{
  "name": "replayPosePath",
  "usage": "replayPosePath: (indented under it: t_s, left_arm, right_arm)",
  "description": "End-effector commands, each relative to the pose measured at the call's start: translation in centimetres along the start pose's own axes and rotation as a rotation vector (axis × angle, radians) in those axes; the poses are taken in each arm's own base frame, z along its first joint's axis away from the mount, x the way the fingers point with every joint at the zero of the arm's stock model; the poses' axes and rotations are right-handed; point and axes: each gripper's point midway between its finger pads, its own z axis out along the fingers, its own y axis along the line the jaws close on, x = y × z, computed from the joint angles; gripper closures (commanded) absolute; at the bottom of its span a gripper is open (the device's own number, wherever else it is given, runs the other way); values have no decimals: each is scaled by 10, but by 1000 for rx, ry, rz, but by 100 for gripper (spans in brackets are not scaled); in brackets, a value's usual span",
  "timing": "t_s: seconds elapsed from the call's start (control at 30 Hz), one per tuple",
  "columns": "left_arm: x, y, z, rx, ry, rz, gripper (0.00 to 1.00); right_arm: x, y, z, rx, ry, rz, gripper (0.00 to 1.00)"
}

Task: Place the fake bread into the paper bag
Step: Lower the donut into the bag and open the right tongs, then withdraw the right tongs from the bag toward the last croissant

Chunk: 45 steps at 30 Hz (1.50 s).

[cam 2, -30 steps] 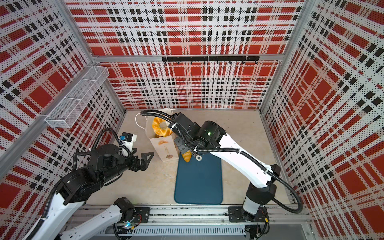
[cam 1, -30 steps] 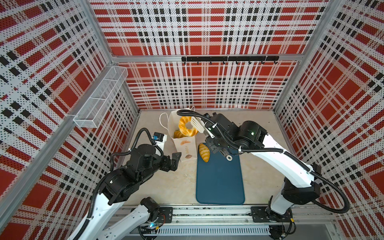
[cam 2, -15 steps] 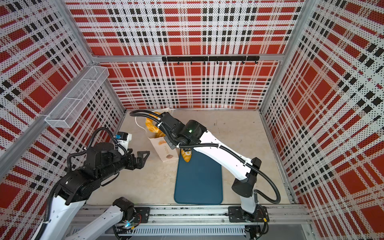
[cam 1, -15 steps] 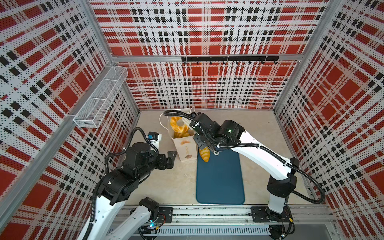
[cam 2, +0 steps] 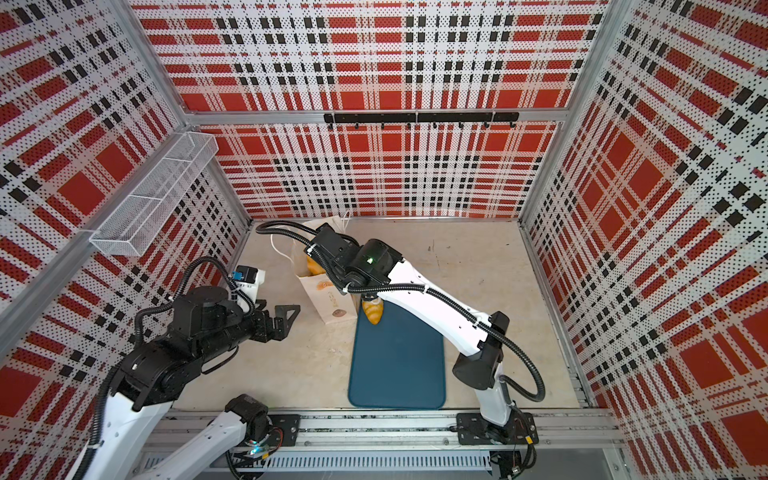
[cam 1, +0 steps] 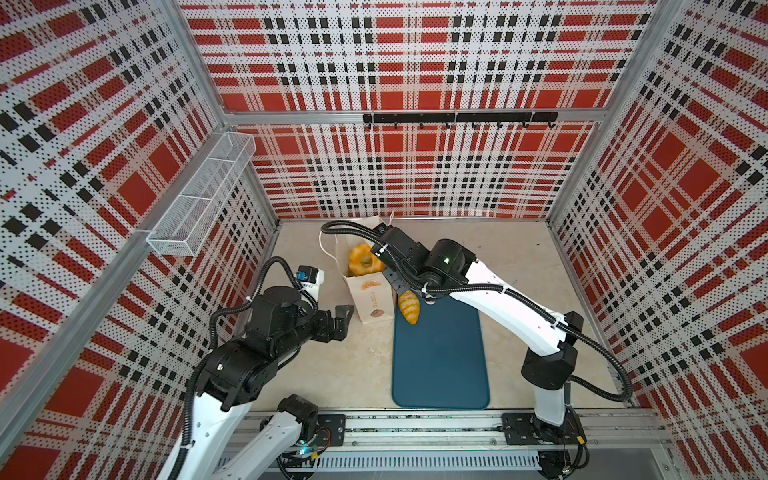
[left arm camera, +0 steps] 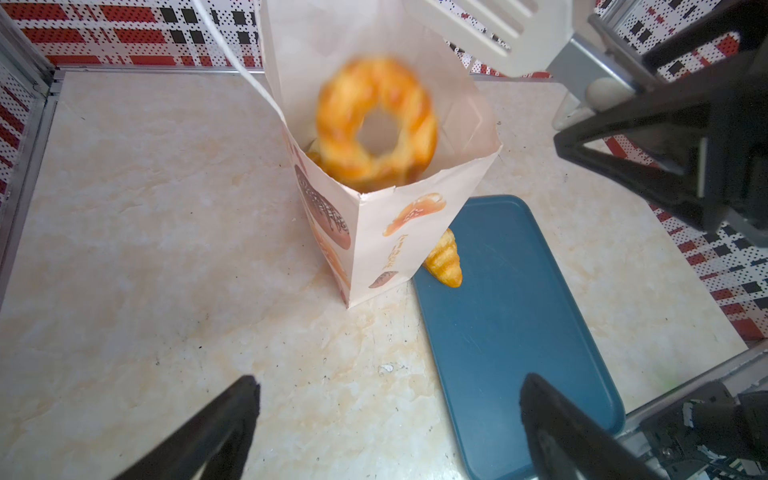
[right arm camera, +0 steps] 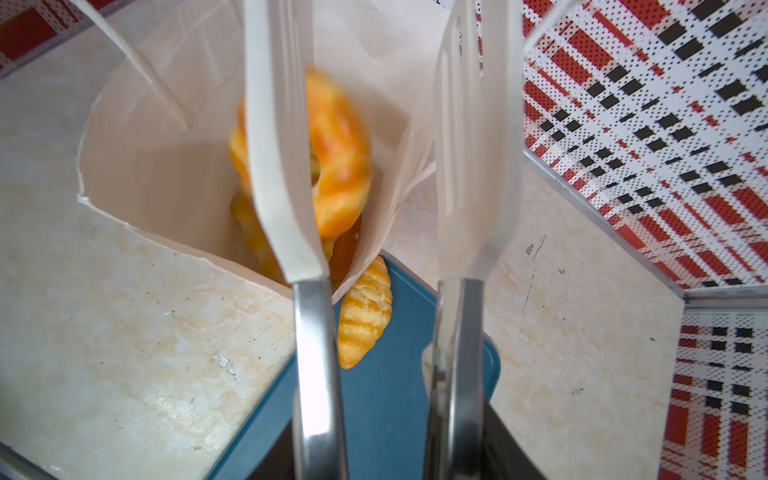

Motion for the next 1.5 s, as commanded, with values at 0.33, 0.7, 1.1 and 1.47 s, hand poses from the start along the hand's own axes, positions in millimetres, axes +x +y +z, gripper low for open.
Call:
replayPosePath:
  t_s: [0.33, 0.7, 1.1, 1.47]
  left_arm:
    - [6, -2, -2, 30, -13, -46, 1]
    - [8, 7, -9, -12, -51, -112, 1]
    - [19, 10, -9, -20, -36, -157, 0]
    - [45, 3, 5, 19, 30, -207, 1]
  right_arm:
    - [-12, -11, -29, 8, -66, 23, 44]
    - [12, -15, -62, 5, -68, 27, 44]
    - [78, -43, -74, 49, -7, 144, 45]
    - [158, -34, -44, 58, 170, 201, 44]
